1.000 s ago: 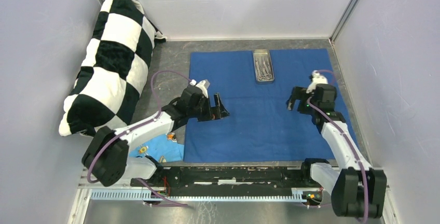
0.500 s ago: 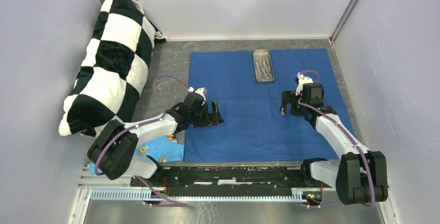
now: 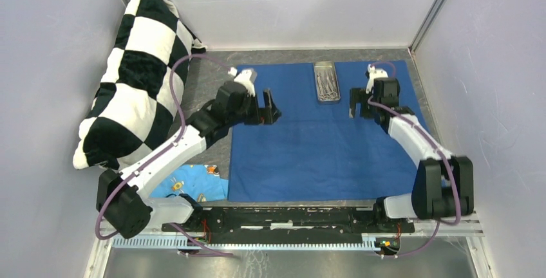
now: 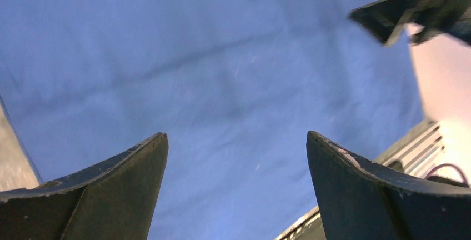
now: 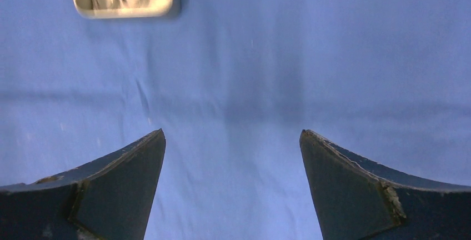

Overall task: Open and lay out the surgical kit
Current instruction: Smooth out the surgical kit at the center of the board, then pick up the container from the surgical kit.

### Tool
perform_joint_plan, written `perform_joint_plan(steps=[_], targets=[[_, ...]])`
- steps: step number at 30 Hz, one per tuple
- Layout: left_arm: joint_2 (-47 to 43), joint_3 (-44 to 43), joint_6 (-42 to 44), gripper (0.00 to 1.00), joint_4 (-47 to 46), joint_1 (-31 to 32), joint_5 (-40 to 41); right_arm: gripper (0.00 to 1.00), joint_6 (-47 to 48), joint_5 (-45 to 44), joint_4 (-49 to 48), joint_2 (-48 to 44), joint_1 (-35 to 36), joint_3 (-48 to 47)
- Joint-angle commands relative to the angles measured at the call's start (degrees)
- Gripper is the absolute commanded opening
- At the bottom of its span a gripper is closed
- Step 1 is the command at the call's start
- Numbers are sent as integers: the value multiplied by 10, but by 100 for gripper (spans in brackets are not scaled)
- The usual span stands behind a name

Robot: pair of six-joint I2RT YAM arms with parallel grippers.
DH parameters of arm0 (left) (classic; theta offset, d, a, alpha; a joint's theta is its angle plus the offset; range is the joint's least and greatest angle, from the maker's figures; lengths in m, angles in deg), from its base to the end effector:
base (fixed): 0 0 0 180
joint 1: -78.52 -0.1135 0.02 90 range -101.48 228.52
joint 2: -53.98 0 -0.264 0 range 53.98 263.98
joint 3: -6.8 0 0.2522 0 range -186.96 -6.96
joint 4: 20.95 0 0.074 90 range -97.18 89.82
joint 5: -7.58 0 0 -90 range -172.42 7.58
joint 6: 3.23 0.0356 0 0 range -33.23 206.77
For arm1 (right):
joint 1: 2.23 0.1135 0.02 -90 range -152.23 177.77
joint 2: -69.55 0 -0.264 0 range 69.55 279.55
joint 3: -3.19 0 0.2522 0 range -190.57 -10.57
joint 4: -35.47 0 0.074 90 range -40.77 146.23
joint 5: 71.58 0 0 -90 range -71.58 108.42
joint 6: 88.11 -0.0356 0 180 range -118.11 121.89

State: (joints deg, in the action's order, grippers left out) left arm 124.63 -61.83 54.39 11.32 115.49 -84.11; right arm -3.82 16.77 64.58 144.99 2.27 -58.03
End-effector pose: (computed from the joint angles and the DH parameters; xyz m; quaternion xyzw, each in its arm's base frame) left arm 0.2192 -0.1663 0.2920 0.0423 0.8831 -0.2765 0.3768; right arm 0.2770 0.0208 0.2319 0.0154 0.9180 0.0221 0.3957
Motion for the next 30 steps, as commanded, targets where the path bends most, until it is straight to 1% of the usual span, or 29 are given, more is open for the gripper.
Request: perform_joint_plan(steps=[1,2,5,7,9,11,14,15,16,18,21,24,27,30], targets=[[33,-109,77,100,25,-1,23,98,-30,-2,-90,83,0,-81],[39,-125,79,100,20,-1,31,97,-47,4,-111,105,0,-90],[66,-162,87,100,-10,-1,43,86,-103,37,-165,183,4,-148],[97,-198,99,100,-12,-1,43,81,-118,39,-170,246,15,-206],[124,-231,110,100,-1,-2,47,78,-117,21,-135,316,29,-283],[141,-243,125,100,-5,-2,49,77,-107,-6,-116,367,42,-344],[164,-235,154,100,-14,-2,39,73,-76,-60,-74,424,63,-426],[171,-219,153,100,-15,-5,37,72,-57,-90,-55,443,72,-453],[179,-222,137,99,1,-12,25,71,-46,-125,-41,457,78,-470],[186,-222,117,98,7,-23,-37,69,-36,-149,-30,479,82,-487],[171,-201,98,97,-13,-28,-88,64,-35,-152,-27,496,82,-499],[151,-180,96,98,-25,-29,-94,55,-29,-149,-32,507,82,-503],[149,-183,100,98,-16,-30,-90,43,-24,-150,-29,523,81,-507],[148,-183,99,98,-17,-29,-97,35,-20,-138,-19,541,82,-525]])
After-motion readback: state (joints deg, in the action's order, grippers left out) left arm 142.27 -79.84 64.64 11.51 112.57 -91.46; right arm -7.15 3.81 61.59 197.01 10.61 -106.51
